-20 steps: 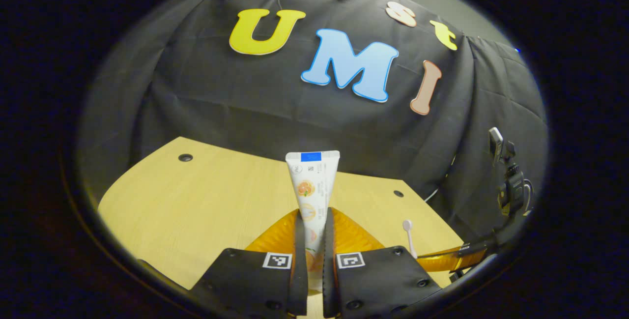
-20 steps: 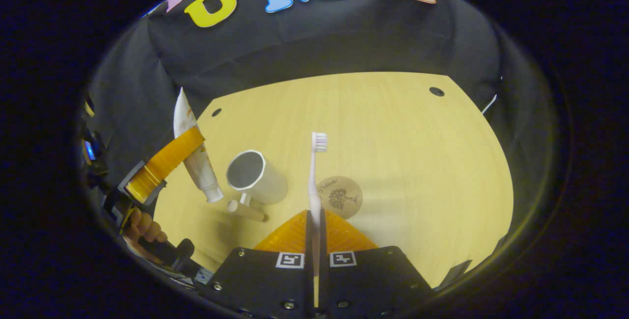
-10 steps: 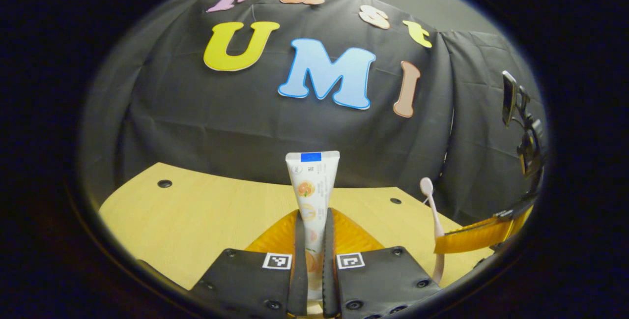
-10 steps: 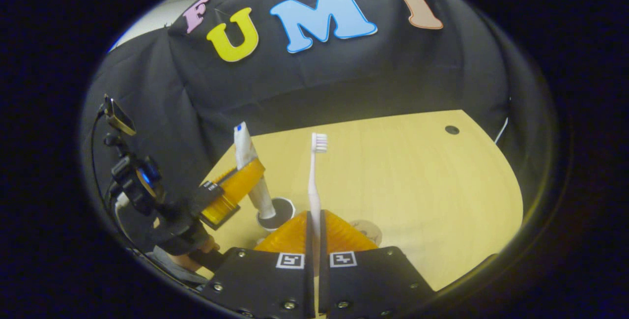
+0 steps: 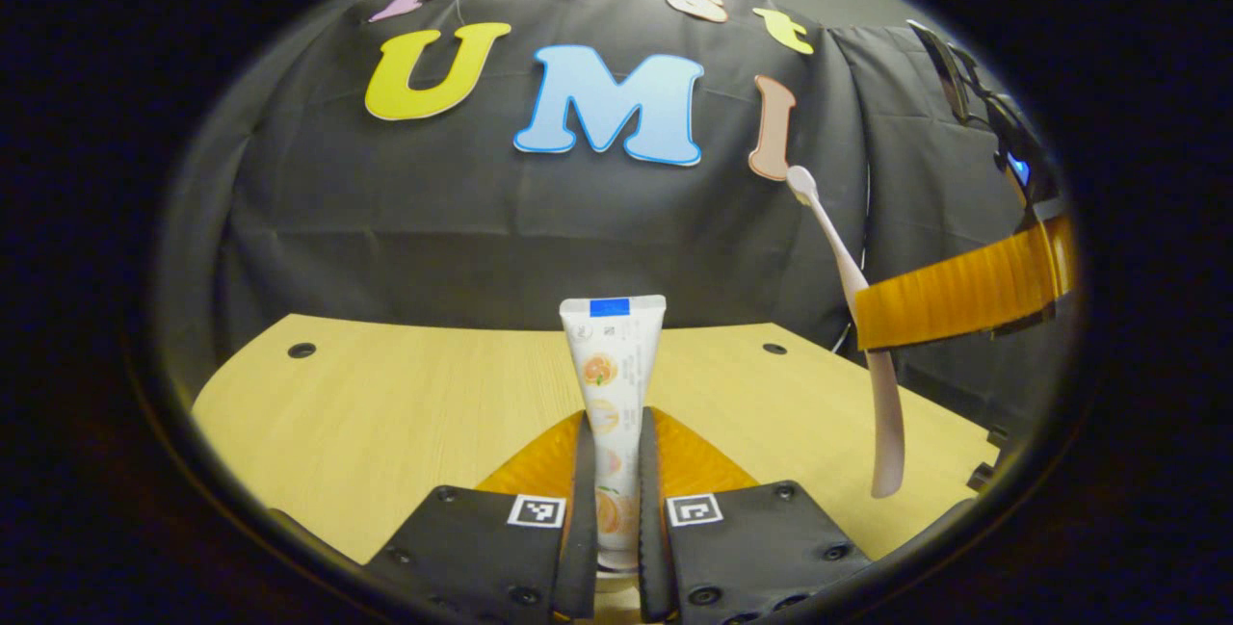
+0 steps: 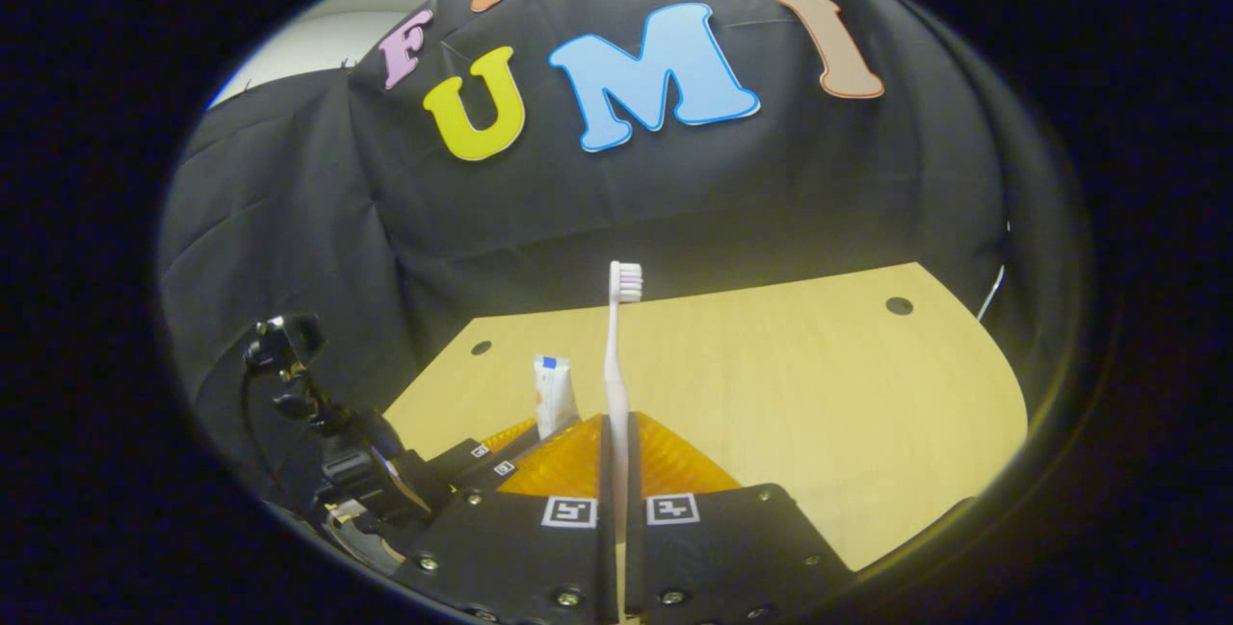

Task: Put the toothbrush and toothpaste on the desktop into the cup, then pick up the cup and place it on the coaster on the desktop.

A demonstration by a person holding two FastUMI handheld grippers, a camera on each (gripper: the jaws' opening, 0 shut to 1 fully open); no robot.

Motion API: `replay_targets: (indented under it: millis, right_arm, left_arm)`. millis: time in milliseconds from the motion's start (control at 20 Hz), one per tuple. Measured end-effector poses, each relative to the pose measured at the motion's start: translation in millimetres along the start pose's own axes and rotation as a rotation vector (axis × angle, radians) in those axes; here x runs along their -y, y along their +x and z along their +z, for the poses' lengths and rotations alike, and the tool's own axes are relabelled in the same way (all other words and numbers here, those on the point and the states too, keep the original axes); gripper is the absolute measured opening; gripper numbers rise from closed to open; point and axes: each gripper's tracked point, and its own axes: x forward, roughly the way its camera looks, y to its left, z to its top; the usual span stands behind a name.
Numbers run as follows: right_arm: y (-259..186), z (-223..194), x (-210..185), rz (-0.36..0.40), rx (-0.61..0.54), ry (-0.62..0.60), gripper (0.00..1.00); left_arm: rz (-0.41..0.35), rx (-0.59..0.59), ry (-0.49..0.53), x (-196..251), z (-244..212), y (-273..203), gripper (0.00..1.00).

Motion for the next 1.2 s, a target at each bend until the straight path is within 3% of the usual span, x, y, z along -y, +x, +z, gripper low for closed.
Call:
replay_targets:
  millis: [250, 400, 600, 700, 900, 1000, 1200]
  right_arm:
    - [16, 3, -1, 0.001, 0.012, -0.008, 0.04]
    - [13, 5, -6, 0.0, 0.025, -0.036, 0.04]
    - [13, 20, -20, 0.028, 0.082, -0.061, 0.04]
    - [15, 25, -27, 0.056, 0.106, -0.073, 0.05]
    - [25, 28, -53, 0.123, 0.133, -0.097, 0.04]
    - [32, 26, -67, 0.16, 0.145, -0.111, 0.04]
    - [53, 16, -85, 0.196, 0.153, -0.175, 0.04]
  left_arm:
    - [-0.013, -0.061, 0.011, 0, -16, -7, 0.32]
    - [-0.014, -0.039, 0.039, 1, -9, -12, 0.53]
    - [-0.021, -0.055, 0.032, 1, -7, -28, 0.69]
    - [-0.015, -0.073, 0.024, -3, -7, -42, 0.85]
    - [-0.005, -0.11, 0.028, -12, -10, -71, 0.82]
    - [-0.002, -0.135, 0.009, -16, -17, -84, 0.93]
    - [0.001, -0.189, -0.034, -27, -35, -104, 0.94]
